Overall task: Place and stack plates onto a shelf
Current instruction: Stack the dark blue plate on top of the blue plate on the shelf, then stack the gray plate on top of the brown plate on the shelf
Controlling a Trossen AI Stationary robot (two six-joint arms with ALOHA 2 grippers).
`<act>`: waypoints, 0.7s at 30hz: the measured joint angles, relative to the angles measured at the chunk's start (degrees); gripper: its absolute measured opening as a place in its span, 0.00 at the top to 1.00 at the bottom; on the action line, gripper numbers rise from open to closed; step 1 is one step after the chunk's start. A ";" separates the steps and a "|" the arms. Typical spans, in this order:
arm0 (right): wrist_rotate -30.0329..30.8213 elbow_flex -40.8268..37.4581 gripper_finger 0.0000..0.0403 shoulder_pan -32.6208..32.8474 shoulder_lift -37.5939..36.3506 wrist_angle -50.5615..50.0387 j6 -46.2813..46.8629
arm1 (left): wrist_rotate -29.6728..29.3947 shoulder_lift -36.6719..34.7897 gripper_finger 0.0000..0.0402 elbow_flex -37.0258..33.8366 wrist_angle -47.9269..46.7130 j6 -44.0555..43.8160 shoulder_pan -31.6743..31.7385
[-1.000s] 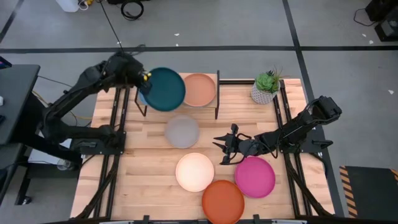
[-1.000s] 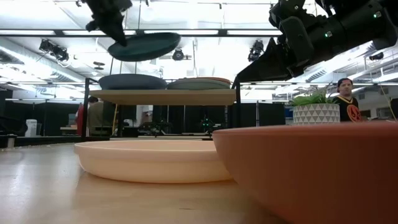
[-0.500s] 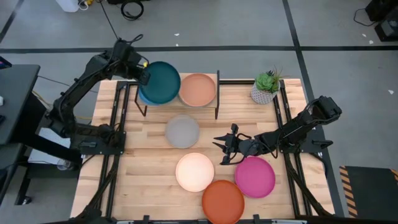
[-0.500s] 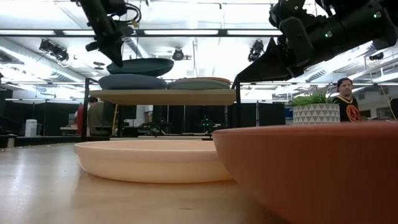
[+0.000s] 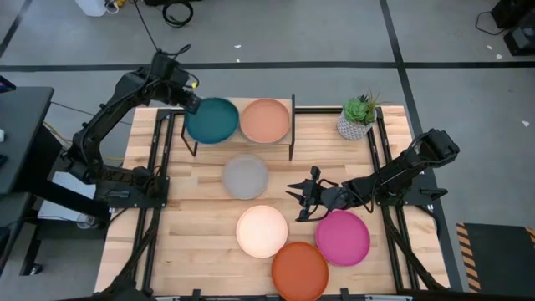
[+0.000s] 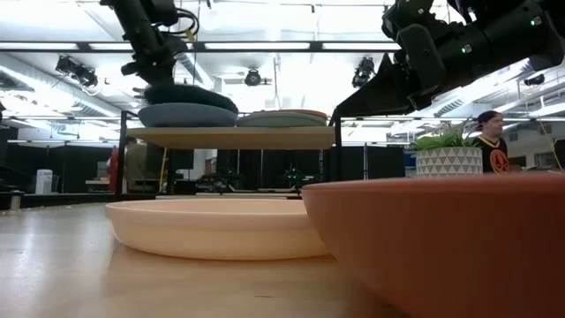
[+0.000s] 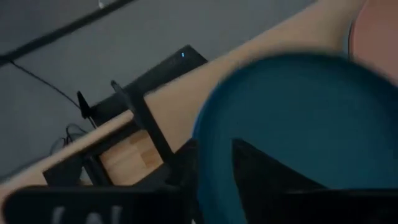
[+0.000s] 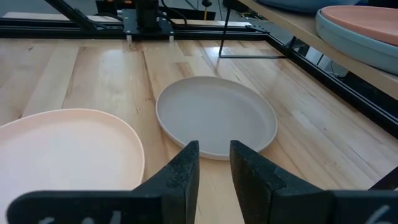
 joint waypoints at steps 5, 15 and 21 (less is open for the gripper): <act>0.00 0.00 0.76 0.00 0.00 0.01 0.00 | 0.05 -0.09 0.62 6.96 1.29 4.23 -0.43; 0.00 0.00 0.76 0.00 0.00 -0.49 -0.01 | 16.92 -2.98 0.60 12.57 0.35 17.25 -21.41; 0.00 0.00 0.76 0.00 0.00 -0.69 0.00 | 1.28 -3.23 0.60 -0.67 4.83 15.46 -46.71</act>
